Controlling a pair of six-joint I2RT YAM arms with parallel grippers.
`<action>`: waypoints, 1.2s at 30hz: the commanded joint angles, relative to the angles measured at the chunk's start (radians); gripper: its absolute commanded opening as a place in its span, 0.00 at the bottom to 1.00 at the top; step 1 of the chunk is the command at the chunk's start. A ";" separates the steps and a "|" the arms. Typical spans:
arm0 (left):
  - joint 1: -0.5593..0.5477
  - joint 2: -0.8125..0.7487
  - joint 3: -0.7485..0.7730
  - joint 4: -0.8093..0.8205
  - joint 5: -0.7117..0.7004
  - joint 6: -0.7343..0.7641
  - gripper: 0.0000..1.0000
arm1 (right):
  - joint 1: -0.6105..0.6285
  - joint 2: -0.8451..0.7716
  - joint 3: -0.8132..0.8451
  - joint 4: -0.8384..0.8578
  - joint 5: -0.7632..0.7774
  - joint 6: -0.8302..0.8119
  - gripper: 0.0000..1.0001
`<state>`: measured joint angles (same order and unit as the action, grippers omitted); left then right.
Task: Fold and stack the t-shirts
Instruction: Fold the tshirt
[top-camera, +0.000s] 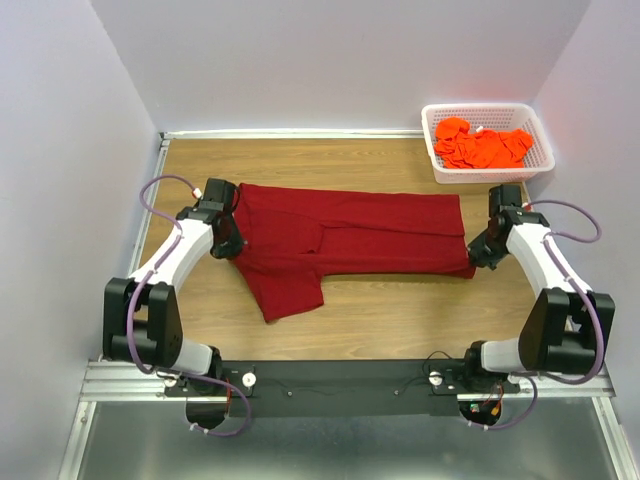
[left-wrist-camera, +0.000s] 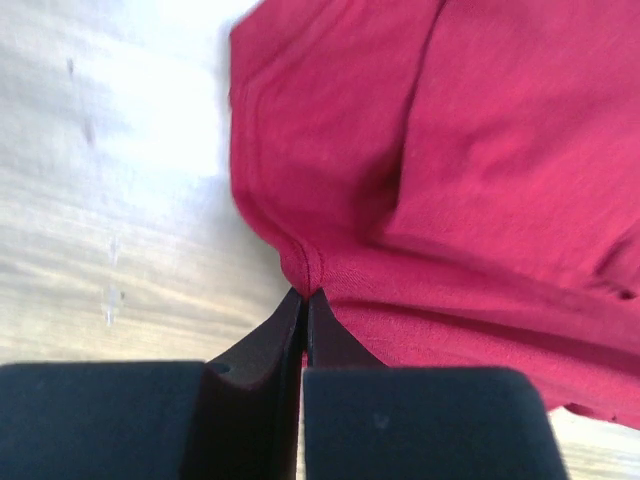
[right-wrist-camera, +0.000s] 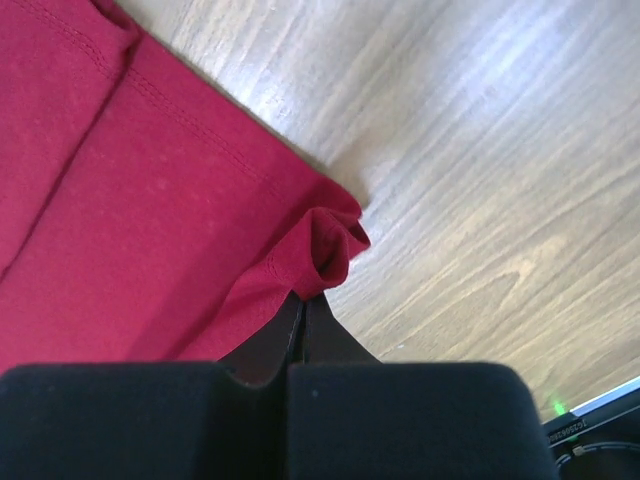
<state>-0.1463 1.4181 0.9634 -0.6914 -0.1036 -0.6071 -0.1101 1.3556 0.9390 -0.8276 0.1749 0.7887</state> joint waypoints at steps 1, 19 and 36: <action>0.019 0.050 0.067 -0.020 -0.025 0.047 0.08 | 0.001 0.060 0.041 0.024 -0.003 -0.071 0.01; 0.039 0.211 0.136 0.033 -0.053 0.038 0.08 | 0.001 0.247 0.172 0.102 -0.040 -0.140 0.01; 0.040 0.251 0.190 0.055 -0.082 0.000 0.09 | 0.001 0.356 0.167 0.173 -0.038 -0.155 0.04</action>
<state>-0.1188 1.6733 1.1072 -0.6304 -0.1165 -0.5995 -0.1101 1.6901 1.0878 -0.6891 0.1104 0.6529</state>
